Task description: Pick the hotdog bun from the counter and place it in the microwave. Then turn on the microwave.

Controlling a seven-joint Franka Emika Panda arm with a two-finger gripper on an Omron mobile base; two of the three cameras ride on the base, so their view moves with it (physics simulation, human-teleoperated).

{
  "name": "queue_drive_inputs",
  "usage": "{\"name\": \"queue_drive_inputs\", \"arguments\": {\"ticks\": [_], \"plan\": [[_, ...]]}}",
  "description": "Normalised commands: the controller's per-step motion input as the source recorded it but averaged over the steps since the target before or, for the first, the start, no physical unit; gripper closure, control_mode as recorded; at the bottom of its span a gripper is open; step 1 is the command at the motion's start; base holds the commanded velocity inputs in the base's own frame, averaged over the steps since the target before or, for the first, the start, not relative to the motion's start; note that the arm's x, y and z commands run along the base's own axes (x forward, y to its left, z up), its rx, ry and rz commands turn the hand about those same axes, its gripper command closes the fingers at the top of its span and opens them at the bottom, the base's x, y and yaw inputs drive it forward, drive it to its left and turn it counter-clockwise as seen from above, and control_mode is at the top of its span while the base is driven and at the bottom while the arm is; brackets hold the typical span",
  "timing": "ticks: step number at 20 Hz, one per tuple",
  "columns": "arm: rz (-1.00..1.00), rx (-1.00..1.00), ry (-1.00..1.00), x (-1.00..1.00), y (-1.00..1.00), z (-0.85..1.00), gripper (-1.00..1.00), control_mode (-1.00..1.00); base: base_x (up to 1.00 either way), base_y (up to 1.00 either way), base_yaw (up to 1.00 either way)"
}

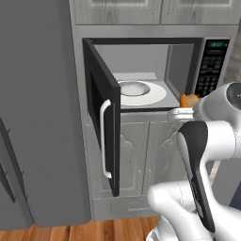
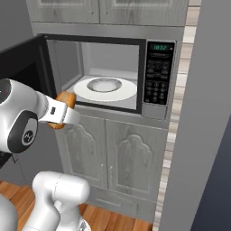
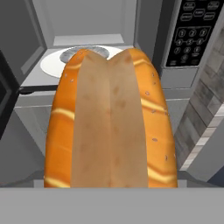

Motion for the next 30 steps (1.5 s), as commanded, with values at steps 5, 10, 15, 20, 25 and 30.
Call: {"name": "queue_drive_inputs", "arguments": {"ticks": [5,10,15,20,25,30], "plan": [[0.00,0.00,0.00,0.00,0.00,0.00,1.00,1.00,0.23,0.20,-0.03],[0.00,0.00,0.00,0.00,0.00,0.00,1.00,1.00,0.27,0.23,-0.02],[0.00,0.00,0.00,0.00,0.00,0.00,1.00,1.00,0.33,0.25,-0.02],[0.00,0.00,0.00,0.00,0.00,0.00,1.00,1.00,0.37,0.19,-0.02],[0.00,0.00,0.00,0.00,0.00,0.00,1.00,1.00,0.36,0.14,-0.02],[0.00,0.00,0.00,0.00,0.00,0.00,1.00,1.00,0.37,0.15,-0.02]]}}
